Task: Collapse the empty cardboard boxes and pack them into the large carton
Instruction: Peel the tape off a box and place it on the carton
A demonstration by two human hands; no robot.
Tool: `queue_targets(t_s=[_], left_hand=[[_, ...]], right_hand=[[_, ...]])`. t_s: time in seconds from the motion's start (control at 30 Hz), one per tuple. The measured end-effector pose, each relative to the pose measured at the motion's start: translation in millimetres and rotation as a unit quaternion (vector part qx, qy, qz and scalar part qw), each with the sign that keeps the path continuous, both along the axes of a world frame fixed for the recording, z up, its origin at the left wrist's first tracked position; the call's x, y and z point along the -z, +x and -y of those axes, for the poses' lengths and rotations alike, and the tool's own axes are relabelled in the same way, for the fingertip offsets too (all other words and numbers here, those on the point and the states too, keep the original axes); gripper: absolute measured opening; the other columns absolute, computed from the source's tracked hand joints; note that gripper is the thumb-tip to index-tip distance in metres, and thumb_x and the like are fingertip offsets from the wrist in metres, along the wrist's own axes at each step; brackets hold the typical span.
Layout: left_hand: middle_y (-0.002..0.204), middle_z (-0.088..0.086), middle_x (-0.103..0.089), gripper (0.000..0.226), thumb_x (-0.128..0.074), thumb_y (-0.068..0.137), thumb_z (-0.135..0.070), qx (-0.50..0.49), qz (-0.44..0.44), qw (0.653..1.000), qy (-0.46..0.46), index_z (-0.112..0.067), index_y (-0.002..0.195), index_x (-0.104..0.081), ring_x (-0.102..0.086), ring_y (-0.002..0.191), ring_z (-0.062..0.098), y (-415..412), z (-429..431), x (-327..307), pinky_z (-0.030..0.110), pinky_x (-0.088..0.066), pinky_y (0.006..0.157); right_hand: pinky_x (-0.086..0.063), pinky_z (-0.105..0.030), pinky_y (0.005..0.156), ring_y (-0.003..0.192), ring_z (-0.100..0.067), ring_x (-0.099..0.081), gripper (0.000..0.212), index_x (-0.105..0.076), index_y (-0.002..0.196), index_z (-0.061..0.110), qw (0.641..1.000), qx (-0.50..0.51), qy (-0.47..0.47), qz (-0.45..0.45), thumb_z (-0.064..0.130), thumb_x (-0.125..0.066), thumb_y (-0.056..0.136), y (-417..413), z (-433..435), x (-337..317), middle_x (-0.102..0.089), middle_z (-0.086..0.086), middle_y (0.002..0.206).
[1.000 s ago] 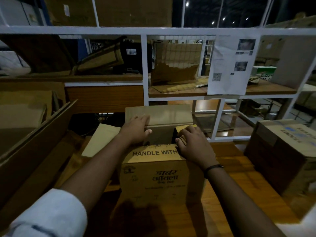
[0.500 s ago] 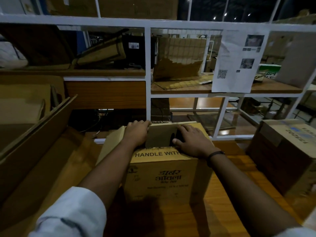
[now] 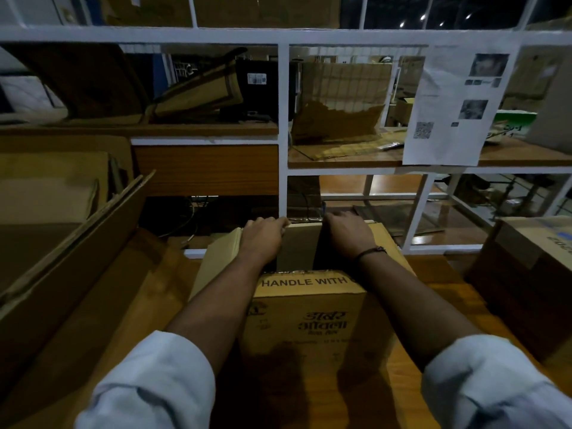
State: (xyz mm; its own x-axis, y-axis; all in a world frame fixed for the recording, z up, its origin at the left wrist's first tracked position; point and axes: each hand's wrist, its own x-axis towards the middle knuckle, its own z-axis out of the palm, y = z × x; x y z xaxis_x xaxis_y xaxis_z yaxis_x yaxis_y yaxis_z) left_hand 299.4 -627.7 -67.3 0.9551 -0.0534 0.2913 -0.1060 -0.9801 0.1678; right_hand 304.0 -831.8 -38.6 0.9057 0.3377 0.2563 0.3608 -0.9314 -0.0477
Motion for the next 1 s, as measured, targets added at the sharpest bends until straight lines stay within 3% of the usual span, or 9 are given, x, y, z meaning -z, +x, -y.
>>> queue_targets(t_s=[0.1,0.23,0.3,0.43,0.53,0.6,0.7,0.87,1.0], left_hand=[[0.125,0.000,-0.065,0.034,-0.051,0.104,-0.031,0.004,-0.008,1.000,-0.002,-0.034,0.137,-0.055,-0.056,0.115,0.023,1.8,-4.2,-0.5,0.044,-0.040,0.097],[0.128,0.000,-0.064,0.035,-0.049,0.104,-0.029,-0.006,-0.002,1.000,-0.009,-0.033,0.138,-0.056,-0.055,0.116,0.023,4.6,-5.7,0.3,0.044,-0.039,0.099],[0.126,-0.001,-0.063,0.035,-0.050,0.104,-0.030,-0.008,0.005,1.000,-0.007,-0.033,0.138,-0.055,-0.055,0.113,0.022,3.0,-2.1,1.3,0.044,-0.040,0.097],[0.126,-0.001,-0.064,0.036,-0.050,0.104,-0.029,-0.001,0.009,1.000,-0.005,-0.032,0.139,-0.053,-0.054,0.112,0.023,-0.7,-0.8,0.3,0.043,-0.039,0.094],[0.127,0.000,-0.064,0.036,-0.048,0.105,-0.028,0.002,0.010,1.000,-0.007,-0.032,0.140,-0.053,-0.054,0.113,0.023,-2.9,-1.1,-0.8,0.044,-0.039,0.095],[0.128,-0.001,-0.064,0.036,-0.052,0.104,-0.028,0.005,0.012,1.000,-0.007,-0.031,0.140,-0.053,-0.055,0.114,0.023,-5.1,-0.5,-1.1,0.043,-0.038,0.096],[0.128,0.000,-0.064,0.035,-0.051,0.104,-0.028,0.004,0.016,1.000,-0.005,-0.031,0.139,-0.053,-0.055,0.114,0.023,-8.0,-0.1,-1.6,0.043,-0.039,0.095],[0.127,0.001,-0.064,0.036,-0.052,0.104,-0.028,0.001,0.018,1.000,-0.020,-0.030,0.140,-0.054,-0.054,0.114,0.024,-11.6,3.4,-4.1,0.043,-0.040,0.096],[0.127,0.001,-0.064,0.037,-0.053,0.103,-0.028,-0.004,0.008,1.000,-0.019,-0.030,0.140,-0.053,-0.054,0.113,0.024,-13.0,3.9,-5.1,0.044,-0.040,0.096]], right_hand=[[-0.052,-0.035,0.099,0.121,-0.022,-0.056,0.047,-0.056,0.134,0.019,0.996,-0.073,0.043,0.037,0.029,-0.072,0.091,-35.6,-23.0,-9.5,-0.052,-0.007,0.140],[-0.055,-0.040,0.092,0.105,-0.023,-0.061,0.036,-0.054,0.128,0.022,0.995,-0.048,0.056,-0.061,0.029,-0.067,0.095,-92.5,-54.3,-0.8,-0.060,-0.007,0.124],[-0.049,-0.050,0.102,0.113,-0.029,-0.059,0.030,-0.056,0.122,0.020,0.998,0.002,0.027,-0.057,0.034,-0.061,0.096,-100.8,-45.9,8.4,-0.062,-0.009,0.122],[-0.033,-0.054,0.118,0.140,-0.033,-0.042,0.047,-0.053,0.135,0.021,0.997,0.081,-0.009,0.003,0.038,-0.065,0.093,-92.9,-2.4,-5.6,-0.051,-0.013,0.146],[-0.023,-0.057,0.122,0.141,-0.032,-0.041,0.042,-0.053,0.135,0.021,0.991,0.126,0.001,0.038,0.037,-0.058,0.096,-83.3,38.1,-16.1,-0.051,-0.011,0.146],[-0.035,-0.053,0.116,0.124,-0.029,-0.054,0.031,-0.057,0.126,0.021,0.987,0.155,0.041,0.031,0.035,-0.055,0.098,-79.0,62.7,-13.1,-0.060,-0.009,0.130],[-0.057,-0.042,0.087,0.096,-0.020,-0.061,0.021,-0.060,0.120,0.019,0.973,0.163,0.162,-0.038,0.028,-0.054,0.101,-79.7,82.5,-1.3,-0.064,-0.006,0.112],[-0.057,-0.027,0.072,0.083,-0.006,-0.061,0.035,-0.057,0.136,0.019,0.943,0.154,0.282,-0.083,0.012,-0.053,0.102,-82.5,91.9,14.8,-0.065,-0.007,0.124],[-0.061,-0.031,0.076,0.087,-0.009,-0.065,0.047,-0.054,0.142,0.023,0.931,0.159,0.314,-0.092,0.005,-0.054,0.099,-79.6,96.1,21.6,-0.062,-0.006,0.133]])
